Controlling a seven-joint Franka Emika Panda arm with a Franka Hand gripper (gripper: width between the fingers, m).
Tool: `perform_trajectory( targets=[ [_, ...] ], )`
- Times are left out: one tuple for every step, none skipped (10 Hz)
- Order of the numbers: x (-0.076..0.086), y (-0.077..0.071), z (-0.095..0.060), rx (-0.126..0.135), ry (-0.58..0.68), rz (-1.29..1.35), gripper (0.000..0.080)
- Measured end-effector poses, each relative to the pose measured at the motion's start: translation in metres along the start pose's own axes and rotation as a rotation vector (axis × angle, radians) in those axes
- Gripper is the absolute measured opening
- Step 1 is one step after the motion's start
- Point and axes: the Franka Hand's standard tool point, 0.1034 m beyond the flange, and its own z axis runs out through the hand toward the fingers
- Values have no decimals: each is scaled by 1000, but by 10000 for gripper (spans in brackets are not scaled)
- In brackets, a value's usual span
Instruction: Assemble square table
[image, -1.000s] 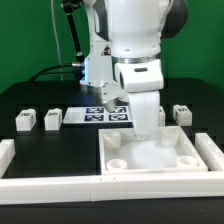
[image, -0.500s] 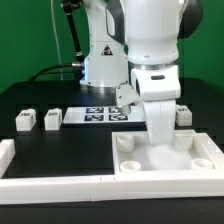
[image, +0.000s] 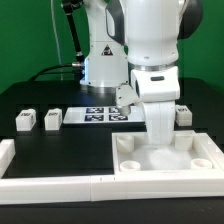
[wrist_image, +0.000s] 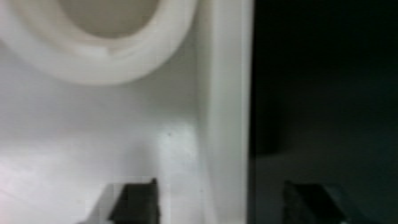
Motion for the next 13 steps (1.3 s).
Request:
perform_trajectory(
  targets=[
    [0,0,0,0,0,0,360],
    [0,0,0,0,0,0,560],
    [0,0,0,0,0,1,621],
    [0,0,0,0,0,1,621],
    [0,0,0,0,0,1,644],
    [0,0,0,0,0,1,648],
    [-1,0,0,0,0,1,648],
    [-1,0,0,0,0,1,649],
    [-1,0,0,0,0,1,649],
    [-1,0,0,0,0,1,649],
    [0,-1,-3,4,-3,39,649],
    [3,-3,-18,-3,-16,88,649],
    [8,-11,-35,-23,-29,114,649]
  ],
)
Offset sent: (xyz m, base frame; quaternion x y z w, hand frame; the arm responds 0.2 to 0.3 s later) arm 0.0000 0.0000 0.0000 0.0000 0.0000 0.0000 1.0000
